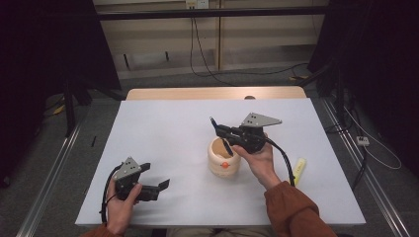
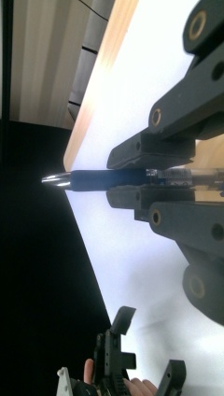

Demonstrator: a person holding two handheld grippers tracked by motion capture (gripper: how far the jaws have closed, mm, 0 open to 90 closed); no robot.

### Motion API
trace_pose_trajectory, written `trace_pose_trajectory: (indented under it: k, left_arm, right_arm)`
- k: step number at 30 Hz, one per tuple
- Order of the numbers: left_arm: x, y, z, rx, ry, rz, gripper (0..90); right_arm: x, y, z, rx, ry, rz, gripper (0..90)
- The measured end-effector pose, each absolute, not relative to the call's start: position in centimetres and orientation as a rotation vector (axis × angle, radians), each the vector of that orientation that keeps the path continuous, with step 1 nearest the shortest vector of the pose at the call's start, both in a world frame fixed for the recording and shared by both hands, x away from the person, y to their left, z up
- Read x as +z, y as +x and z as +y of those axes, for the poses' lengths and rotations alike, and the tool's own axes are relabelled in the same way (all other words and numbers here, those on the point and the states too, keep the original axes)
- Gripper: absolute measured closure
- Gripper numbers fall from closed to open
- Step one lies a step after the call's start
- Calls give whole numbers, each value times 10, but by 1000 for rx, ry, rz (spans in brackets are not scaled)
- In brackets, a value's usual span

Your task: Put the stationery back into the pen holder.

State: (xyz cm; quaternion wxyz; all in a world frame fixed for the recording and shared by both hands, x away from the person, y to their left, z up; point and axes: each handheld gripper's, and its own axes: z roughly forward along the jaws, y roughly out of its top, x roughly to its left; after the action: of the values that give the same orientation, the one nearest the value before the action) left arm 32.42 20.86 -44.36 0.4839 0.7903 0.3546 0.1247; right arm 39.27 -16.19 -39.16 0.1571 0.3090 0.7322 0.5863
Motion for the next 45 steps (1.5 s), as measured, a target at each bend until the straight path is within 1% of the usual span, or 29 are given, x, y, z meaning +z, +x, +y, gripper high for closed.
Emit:
trace_pose_trajectory:
  k: [8, 9, 13, 15, 17, 20, 25, 31, 34, 40, 45]
  left_arm:
    - [-444, 324, 209, 300, 1928, 861, 49]
    - [-444, 324, 209, 302, 1927, 862, 49]
    - [-444, 325, 209, 301, 1926, 867, 49]
    - [-444, 324, 208, 302, 1925, 863, 49]
    - [-443, 324, 208, 307, 1926, 855, 49]
    - [-444, 324, 209, 299, 1927, 866, 49]
    - [-444, 324, 208, 305, 1926, 860, 49]
    - [-443, 324, 209, 300, 1926, 859, 49]
    - [-443, 324, 209, 301, 1925, 858, 49]
    - [-443, 324, 208, 301, 1924, 856, 49]
    - [-443, 324, 208, 302, 1927, 853, 49]
  right_arm:
    - [-392, 391, -165, 1660, 876, 2111, 793]
    - [-393, 391, -166, 1662, 886, 2115, 756]
    - [-394, 389, -172, 1666, 934, 2108, 548]
    - [-392, 388, -177, 1657, 937, 2108, 486]
    - [-389, 387, -181, 1671, 951, 2087, 399]
    - [-386, 384, -187, 1634, 970, 2087, 318]
    - [-384, 381, -197, 1606, 989, 2120, 293]
    - [-382, 373, -207, 1575, 992, 2185, 207]
    - [-384, 366, -212, 1498, 978, 2242, 173]
    - [-387, 356, -232, 1478, 1012, 2262, 183]
    - [-389, 348, -250, 1445, 1052, 2272, 236]
